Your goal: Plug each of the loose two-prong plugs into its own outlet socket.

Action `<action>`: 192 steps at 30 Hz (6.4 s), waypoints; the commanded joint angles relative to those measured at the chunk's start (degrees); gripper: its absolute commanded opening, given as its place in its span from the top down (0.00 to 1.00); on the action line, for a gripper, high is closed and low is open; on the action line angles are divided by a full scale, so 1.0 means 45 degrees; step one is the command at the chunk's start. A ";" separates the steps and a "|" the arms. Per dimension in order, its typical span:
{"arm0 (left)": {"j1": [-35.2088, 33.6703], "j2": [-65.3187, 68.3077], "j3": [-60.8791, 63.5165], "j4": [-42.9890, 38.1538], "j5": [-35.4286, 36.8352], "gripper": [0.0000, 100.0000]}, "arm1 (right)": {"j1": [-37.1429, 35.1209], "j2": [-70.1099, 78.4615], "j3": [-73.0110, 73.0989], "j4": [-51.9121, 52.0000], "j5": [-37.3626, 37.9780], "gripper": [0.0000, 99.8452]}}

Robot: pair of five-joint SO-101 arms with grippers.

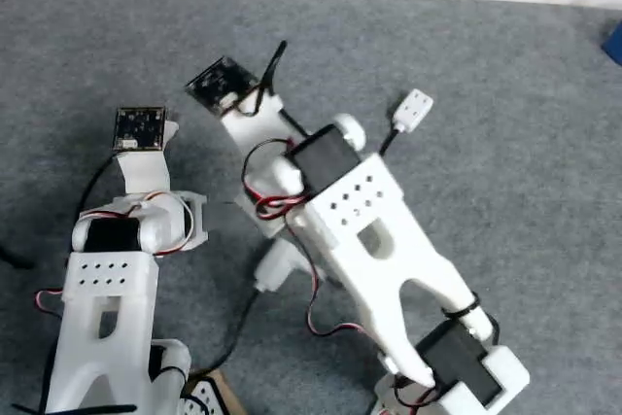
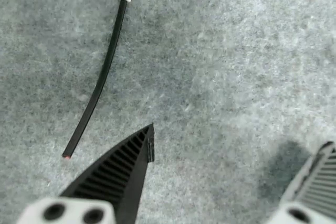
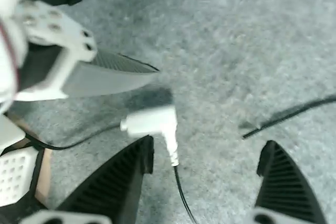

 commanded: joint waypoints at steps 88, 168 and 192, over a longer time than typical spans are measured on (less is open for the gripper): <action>-0.8254 0.8664 -0.9055 -0.3399 -0.6486 0.98 | 0.7512 -0.7707 1.6752 -1.2357 -0.1211 0.69; 0.8957 2.6540 -2.8454 -0.0527 -0.5294 0.80 | 1.3646 -0.9328 1.8139 -1.2103 0.1133 0.69; 0.8098 2.5074 -3.2733 0.7482 -0.6330 0.99 | 1.3607 -0.9309 1.8159 -1.2122 0.1133 0.69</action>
